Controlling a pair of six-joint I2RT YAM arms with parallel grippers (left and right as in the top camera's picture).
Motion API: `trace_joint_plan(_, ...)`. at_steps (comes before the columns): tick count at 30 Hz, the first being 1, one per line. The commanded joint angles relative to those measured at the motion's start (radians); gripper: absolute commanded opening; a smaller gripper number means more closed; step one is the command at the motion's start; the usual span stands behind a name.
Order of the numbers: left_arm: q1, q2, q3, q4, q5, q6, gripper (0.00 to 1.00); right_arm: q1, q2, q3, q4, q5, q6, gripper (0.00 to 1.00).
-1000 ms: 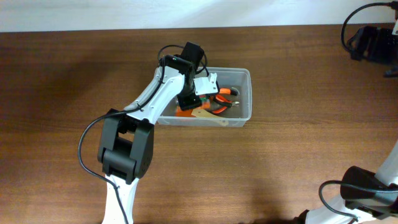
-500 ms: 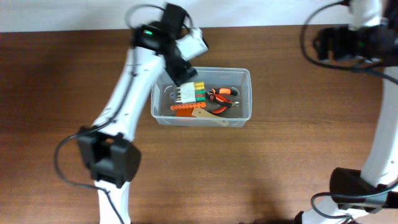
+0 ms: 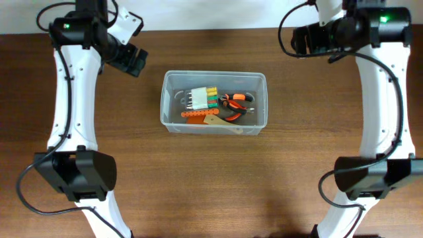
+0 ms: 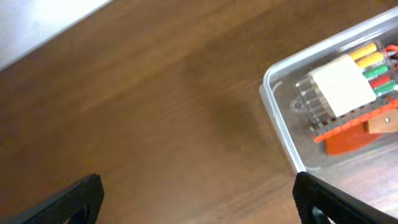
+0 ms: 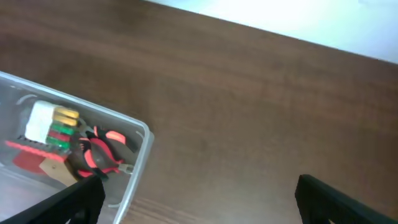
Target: Pack container
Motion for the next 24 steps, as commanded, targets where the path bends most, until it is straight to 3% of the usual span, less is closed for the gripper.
trace_joint_plan(1,0.016,-0.087,0.006,-0.026,0.014,-0.021,0.99,-0.011,-0.105,0.014,-0.012,0.052,0.030,0.98)
trace_joint_plan(8,0.018,-0.233,-0.022,-0.081,0.014,-0.020,0.99,-0.041,-0.303,-0.030,-0.035,0.078,0.029,0.98)
trace_joint_plan(12,0.018,-0.354,-0.138,-0.048,0.011,-0.021,0.99,-0.046,-0.446,-0.234,-0.002,0.081,0.030,0.99)
trace_joint_plan(24,0.018,-0.889,-0.907,0.338,0.006,-0.035,0.99,-0.037,-0.982,-1.012,0.294,0.092,0.037,0.99)
